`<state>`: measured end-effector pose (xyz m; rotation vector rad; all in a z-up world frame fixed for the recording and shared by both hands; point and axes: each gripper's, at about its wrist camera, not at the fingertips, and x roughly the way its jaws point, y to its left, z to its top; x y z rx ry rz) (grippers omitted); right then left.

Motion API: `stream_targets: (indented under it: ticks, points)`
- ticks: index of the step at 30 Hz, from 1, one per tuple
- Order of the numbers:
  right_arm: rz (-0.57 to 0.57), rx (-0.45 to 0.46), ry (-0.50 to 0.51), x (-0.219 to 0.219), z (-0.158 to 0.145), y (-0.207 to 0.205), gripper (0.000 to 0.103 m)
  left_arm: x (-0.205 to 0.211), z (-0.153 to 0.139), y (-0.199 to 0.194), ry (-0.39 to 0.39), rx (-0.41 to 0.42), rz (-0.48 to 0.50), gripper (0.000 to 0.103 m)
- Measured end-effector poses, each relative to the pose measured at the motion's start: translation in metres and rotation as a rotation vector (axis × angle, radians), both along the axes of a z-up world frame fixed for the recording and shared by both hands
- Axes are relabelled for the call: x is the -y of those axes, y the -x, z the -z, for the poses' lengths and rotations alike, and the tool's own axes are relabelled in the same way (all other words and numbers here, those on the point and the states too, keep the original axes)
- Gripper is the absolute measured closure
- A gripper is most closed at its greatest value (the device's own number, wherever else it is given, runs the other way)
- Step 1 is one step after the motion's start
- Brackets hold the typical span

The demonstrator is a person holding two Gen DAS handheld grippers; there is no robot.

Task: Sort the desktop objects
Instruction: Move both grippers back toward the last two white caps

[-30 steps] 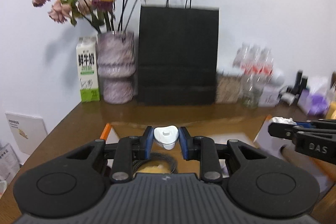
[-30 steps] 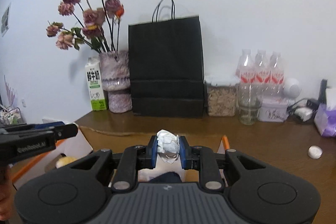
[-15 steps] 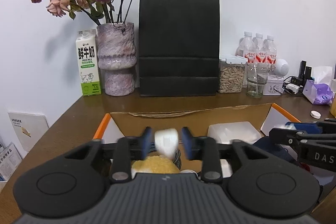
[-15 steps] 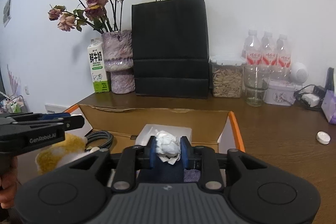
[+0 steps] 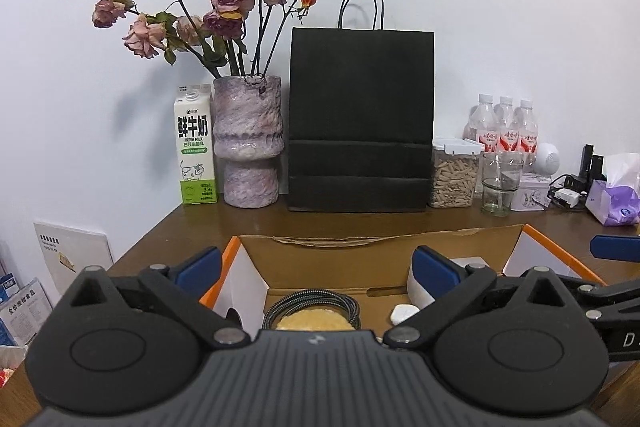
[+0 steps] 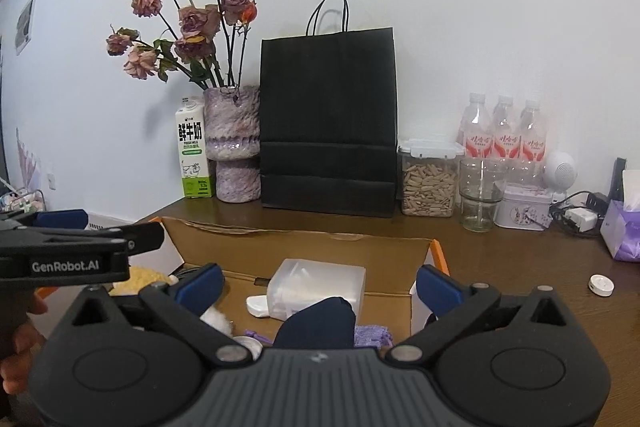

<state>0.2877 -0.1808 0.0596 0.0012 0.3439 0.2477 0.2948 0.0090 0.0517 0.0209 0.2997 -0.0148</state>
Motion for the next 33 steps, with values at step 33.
stream_targets:
  ticks: [33]
  points:
    - [0.031,0.002,0.098,0.007,0.03,0.05,0.0,0.005,0.028,0.056,0.006,0.051,0.059,0.0]
